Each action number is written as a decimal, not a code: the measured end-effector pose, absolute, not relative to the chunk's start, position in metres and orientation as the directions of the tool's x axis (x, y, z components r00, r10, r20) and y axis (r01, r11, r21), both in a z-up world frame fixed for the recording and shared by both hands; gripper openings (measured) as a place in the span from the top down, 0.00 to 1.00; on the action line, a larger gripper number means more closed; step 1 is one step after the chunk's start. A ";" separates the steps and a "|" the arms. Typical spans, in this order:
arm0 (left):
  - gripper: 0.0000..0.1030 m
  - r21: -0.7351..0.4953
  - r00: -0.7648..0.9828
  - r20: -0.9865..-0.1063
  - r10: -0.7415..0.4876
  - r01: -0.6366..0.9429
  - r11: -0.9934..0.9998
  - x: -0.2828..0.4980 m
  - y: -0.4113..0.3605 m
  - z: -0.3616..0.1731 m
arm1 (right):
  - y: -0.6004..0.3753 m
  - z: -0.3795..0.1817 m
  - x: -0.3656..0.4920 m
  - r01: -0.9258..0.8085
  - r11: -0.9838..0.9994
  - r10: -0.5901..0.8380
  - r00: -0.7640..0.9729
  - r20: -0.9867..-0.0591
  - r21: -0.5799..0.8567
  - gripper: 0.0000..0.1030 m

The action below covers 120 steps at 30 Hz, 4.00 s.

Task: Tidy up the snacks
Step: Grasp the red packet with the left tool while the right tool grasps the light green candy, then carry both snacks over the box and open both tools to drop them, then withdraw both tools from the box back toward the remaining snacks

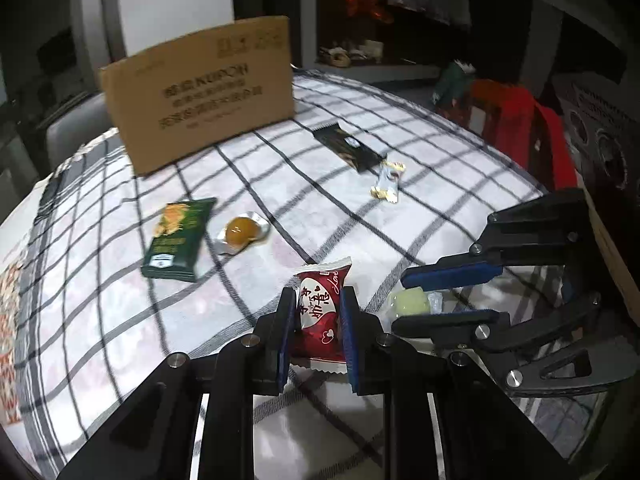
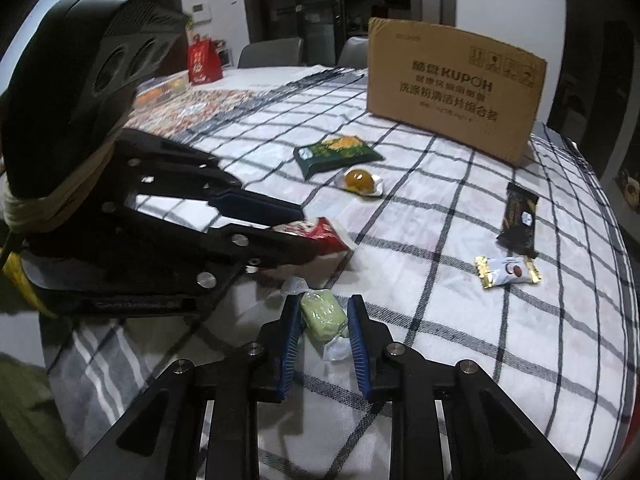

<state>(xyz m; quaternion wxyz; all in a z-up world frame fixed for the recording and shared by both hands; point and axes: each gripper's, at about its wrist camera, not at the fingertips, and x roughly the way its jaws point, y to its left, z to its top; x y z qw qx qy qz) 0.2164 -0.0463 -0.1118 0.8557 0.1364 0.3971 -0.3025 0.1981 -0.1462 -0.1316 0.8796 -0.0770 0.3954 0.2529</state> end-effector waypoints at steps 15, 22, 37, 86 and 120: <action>0.78 -0.026 0.638 -0.676 -0.368 0.479 0.877 0.198 -0.028 -0.054 | -0.161 -0.078 0.192 -0.385 0.918 0.356 0.693 -0.627 0.095 0.75; 0.78 -0.022 0.697 -0.623 -0.355 0.438 0.899 0.198 -0.023 -0.024 | -0.164 -0.046 0.195 -0.359 0.929 0.344 0.755 -0.558 0.087 0.75; 0.78 -0.033 0.772 -0.533 -0.346 0.389 0.921 0.242 -0.021 0.034 | -0.183 0.012 0.241 -0.297 0.945 0.326 0.836 -0.441 0.135 0.75; 0.60 -0.020 0.800 -0.541 -0.258 0.295 0.955 0.407 -0.044 0.071 | -0.209 0.049 0.408 -0.131 0.983 0.178 0.834 -0.522 0.126 0.58; 0.54 -0.032 0.797 -0.516 -0.313 0.347 0.937 0.243 -0.030 -0.005 | -0.216 -0.034 0.243 0.003 0.984 0.097 0.832 -0.546 0.179 0.52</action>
